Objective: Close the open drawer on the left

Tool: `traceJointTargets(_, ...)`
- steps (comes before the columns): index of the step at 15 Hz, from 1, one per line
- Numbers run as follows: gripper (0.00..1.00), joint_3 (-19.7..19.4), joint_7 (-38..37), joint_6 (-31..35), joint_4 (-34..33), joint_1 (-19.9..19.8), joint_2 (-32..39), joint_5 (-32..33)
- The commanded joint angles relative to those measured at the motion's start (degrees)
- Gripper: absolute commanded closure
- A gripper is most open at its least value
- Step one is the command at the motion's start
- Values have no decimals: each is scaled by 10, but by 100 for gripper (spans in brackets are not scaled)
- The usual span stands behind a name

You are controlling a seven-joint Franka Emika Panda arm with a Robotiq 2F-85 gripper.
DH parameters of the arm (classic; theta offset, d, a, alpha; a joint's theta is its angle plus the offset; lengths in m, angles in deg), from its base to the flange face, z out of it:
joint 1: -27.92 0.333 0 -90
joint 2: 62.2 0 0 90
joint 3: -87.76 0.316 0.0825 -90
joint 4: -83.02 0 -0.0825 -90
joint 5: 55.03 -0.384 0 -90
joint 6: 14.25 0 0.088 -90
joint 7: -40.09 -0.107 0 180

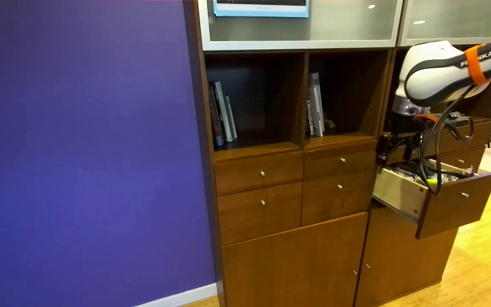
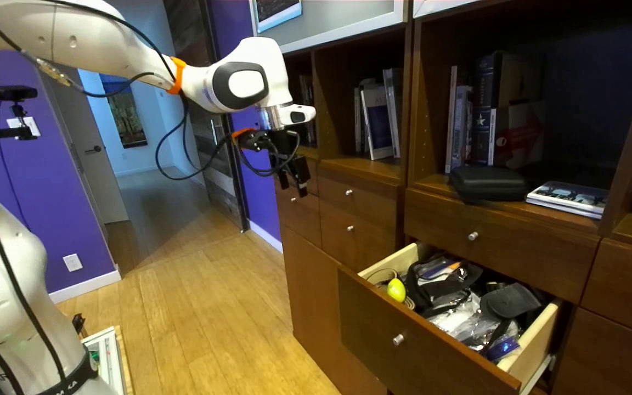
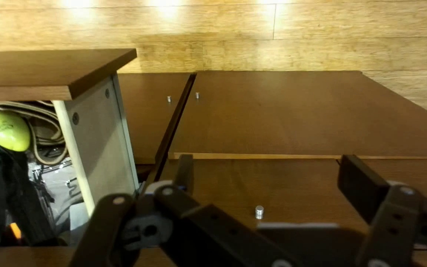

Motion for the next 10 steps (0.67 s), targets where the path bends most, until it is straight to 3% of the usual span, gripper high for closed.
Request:
traceJointTargets(1,0,-9,5,-6,92,-17,-113,-18)
traceJointTargets(4,0,-13,2,-11,131,-29,-175,-12)
traceJointTargets(5,0,-8,2,-10,86,-28,-117,-7)
traceJointTargets(10,0,-7,2,-9,93,-29,-123,-7)
